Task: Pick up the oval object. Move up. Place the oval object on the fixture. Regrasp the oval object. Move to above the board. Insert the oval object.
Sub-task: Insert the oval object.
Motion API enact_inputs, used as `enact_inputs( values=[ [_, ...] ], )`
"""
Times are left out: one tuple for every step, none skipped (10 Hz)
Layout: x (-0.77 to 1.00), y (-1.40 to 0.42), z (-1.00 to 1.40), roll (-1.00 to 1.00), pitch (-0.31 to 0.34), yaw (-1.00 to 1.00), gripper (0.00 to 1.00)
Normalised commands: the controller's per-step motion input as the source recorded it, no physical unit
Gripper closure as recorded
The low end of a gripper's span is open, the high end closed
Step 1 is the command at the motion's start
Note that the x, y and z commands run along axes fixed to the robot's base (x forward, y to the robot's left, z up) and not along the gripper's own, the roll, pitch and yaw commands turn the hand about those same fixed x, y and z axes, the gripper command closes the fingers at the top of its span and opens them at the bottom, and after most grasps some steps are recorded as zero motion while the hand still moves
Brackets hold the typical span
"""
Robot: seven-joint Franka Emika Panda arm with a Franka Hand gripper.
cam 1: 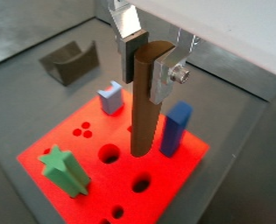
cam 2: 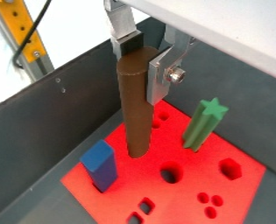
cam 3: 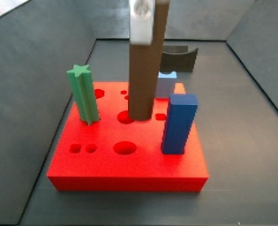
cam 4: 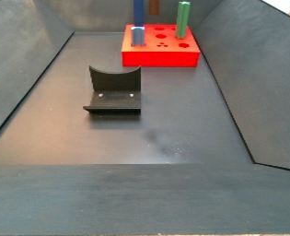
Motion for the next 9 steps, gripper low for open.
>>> enact_inputs(
  values=[
    [-0.11,0.00,-0.43,-0.14,-0.189,-0.23,1.00],
    [-0.31,0.00,-0.36,-0.16,-0.234,-0.16,1.00],
    [-0.21,0.00,-0.35,-0.22,-0.226,-0.09,1.00],
    [-0.23,-0.17,-0.21,-0.11,-0.199,-0.03,1.00],
    [-0.29,-0.26,-0.21,-0.01,-0.120,0.00,1.00],
    [-0.15,-0.08,-0.29,0.00,0.000,0.00,1.00],
    [-0.04,-0.01,-0.23,0.00,0.026,0.00,1.00],
    [0.00,0.00,-0.12,0.00,0.039,-0.01,1.00],
    [0.00,0.01,-0.10,0.00,0.000,0.00,1.00]
  ],
)
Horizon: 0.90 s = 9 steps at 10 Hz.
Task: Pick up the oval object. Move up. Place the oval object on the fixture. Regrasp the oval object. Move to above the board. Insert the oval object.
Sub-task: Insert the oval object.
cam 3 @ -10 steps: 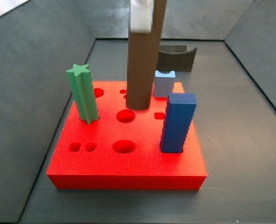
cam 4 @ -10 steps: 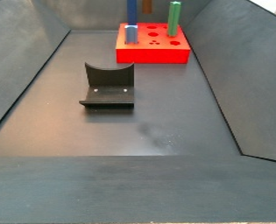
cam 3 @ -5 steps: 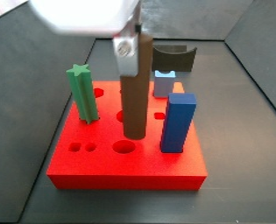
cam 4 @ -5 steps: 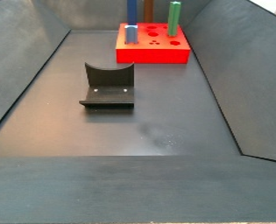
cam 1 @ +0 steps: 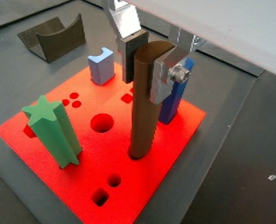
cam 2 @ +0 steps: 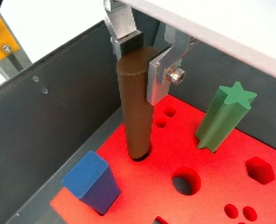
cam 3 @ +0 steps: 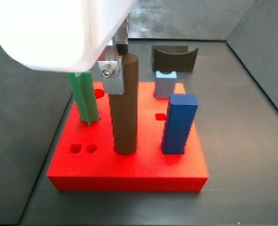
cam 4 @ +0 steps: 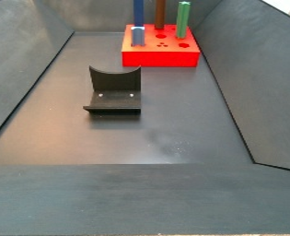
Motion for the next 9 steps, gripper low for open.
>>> enact_inputs(
  values=[
    [0.00,0.00,-0.15,0.00,0.000,0.00,1.00],
    [0.00,0.03,-0.16,-0.01,0.000,0.00,1.00],
    [0.00,0.09,-0.12,-0.02,0.000,-0.04,1.00],
    [0.04,0.10,-0.13,-0.03,0.000,-0.05,1.00],
    [0.06,0.12,-0.14,-0.05,0.000,-0.07,1.00],
    [0.03,0.07,-0.18,-0.04,0.000,-0.10,1.00],
    [0.00,0.00,-0.37,-0.04,-0.027,-0.13,1.00],
    [0.00,0.00,-0.46,-0.04,-0.044,-0.12,1.00],
    [0.00,0.00,-0.57,-0.01,-0.043,-0.10,1.00]
  ],
)
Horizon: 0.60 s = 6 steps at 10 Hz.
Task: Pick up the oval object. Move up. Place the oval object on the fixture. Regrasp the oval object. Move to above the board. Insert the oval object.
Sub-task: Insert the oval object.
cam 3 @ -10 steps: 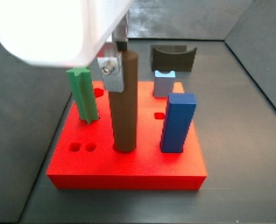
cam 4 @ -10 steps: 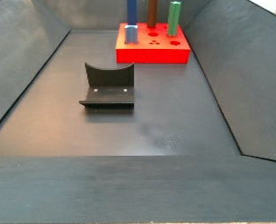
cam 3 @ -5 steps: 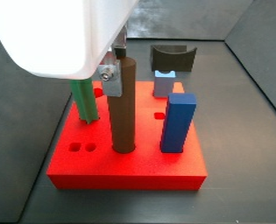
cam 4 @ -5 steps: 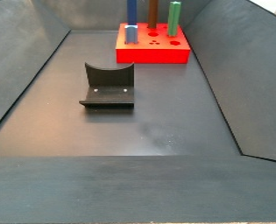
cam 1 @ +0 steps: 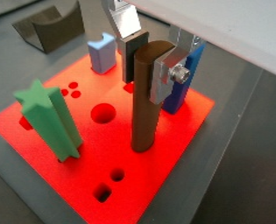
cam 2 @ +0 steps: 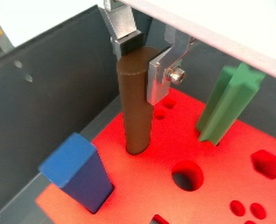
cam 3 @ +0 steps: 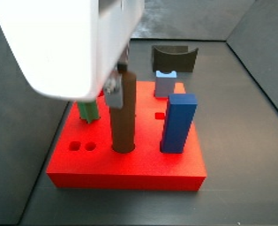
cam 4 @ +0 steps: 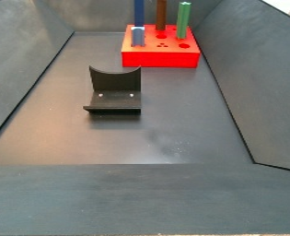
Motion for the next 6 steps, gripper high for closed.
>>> enact_inputs(
  values=[
    [0.00,-0.06,-0.57,0.00,-0.013,-0.09,1.00],
    [0.04,-0.11,-0.44,0.03,0.041,-0.08,1.00],
    [0.09,-0.09,-0.35,0.03,0.127,-0.07,1.00],
    [0.00,-0.02,-0.14,0.00,0.000,0.00,1.00],
    [0.00,0.00,0.00,0.00,-0.004,0.00,1.00],
    [-0.10,0.11,-0.09,0.10,0.000,0.00,1.00]
  ],
)
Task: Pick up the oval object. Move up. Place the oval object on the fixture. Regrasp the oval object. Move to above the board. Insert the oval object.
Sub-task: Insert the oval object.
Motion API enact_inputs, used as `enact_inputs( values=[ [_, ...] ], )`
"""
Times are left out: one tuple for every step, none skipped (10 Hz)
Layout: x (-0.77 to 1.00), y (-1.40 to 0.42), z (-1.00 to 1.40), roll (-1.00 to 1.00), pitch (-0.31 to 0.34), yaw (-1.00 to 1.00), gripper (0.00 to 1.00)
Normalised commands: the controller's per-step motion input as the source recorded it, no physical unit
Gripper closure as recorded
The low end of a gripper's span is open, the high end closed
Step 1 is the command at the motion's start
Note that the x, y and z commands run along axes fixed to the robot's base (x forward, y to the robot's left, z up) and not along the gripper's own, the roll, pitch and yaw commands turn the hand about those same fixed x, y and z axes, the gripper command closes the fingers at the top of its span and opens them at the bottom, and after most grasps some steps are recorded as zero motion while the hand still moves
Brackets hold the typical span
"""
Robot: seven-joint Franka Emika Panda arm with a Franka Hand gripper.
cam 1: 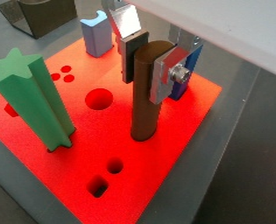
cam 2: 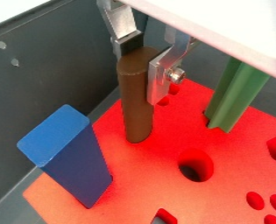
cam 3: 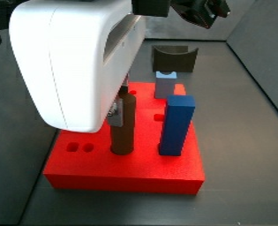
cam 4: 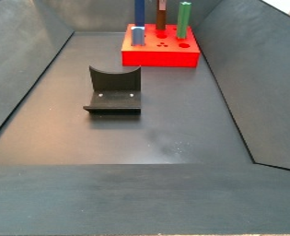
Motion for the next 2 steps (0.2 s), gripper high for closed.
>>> enact_inputs(
  values=[
    [0.01,0.00,0.00,0.04,0.000,0.04,1.00],
    [0.00,0.00,0.00,0.00,0.000,0.00,1.00]
  ],
)
